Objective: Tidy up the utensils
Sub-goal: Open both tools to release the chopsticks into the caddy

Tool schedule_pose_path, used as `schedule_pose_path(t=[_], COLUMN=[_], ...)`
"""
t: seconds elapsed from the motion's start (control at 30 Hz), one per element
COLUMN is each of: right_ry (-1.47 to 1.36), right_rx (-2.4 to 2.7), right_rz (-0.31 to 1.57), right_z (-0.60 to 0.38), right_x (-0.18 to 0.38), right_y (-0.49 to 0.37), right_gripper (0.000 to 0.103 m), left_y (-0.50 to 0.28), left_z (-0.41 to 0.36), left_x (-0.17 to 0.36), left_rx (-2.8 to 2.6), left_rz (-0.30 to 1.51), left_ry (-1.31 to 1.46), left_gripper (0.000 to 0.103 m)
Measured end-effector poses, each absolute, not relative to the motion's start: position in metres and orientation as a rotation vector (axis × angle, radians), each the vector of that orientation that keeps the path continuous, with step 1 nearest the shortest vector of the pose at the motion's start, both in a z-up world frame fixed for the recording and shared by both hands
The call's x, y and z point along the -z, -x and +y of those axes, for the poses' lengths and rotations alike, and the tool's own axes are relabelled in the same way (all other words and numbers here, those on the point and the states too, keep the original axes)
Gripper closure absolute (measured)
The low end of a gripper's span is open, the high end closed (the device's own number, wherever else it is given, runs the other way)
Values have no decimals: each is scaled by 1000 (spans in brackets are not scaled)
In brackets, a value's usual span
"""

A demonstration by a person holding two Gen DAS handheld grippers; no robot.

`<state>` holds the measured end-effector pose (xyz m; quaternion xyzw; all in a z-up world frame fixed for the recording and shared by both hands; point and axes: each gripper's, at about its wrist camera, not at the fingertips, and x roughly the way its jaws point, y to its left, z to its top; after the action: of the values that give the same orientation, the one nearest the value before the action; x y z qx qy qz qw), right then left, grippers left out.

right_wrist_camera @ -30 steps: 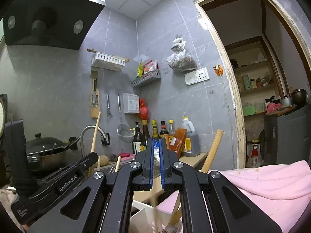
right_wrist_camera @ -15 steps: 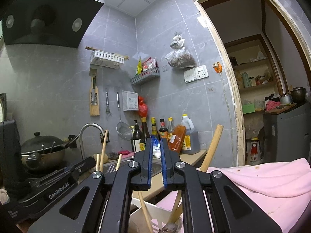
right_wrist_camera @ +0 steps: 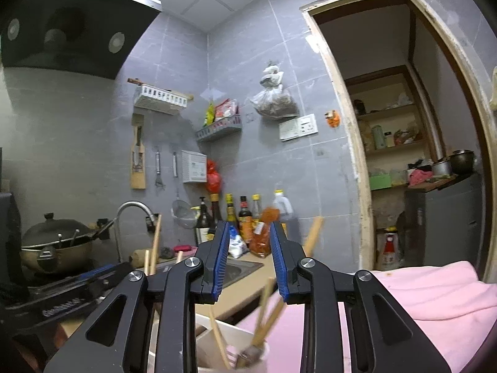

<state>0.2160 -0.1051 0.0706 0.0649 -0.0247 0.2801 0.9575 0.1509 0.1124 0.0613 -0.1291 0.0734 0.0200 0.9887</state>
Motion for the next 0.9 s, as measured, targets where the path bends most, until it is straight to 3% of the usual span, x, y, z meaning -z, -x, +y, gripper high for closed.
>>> schedule_pose_path(t=[0.17,0.3,0.47,0.57,0.63,0.9], right_ry=[-122,-109,-81,-80,-77,-59], right_rx=[-527,-501,-467,-448,-432,-365], right_rz=[-37,-29,-16,-13,-10,17], right_z=[-118,-126,-134,-143,-148,-169], right_x=[-71,-71,-70,-70,-71,-72], right_y=[-208,-198,-182,-170,-161,-130], right_gripper=[69,58,47,33,31,15], left_y=[-147,-141,-131,-124,-119,-96], left_z=[108,105,100,97,95,84], left_x=[-65,-68,-73,-73,-73,-70], left_rx=[-33,-15,1,10,22,71], left_rz=[162,177,182,192,198,209], left_ry=[239,233,207,198,199,174], left_gripper=[66,54,47,37,27,8])
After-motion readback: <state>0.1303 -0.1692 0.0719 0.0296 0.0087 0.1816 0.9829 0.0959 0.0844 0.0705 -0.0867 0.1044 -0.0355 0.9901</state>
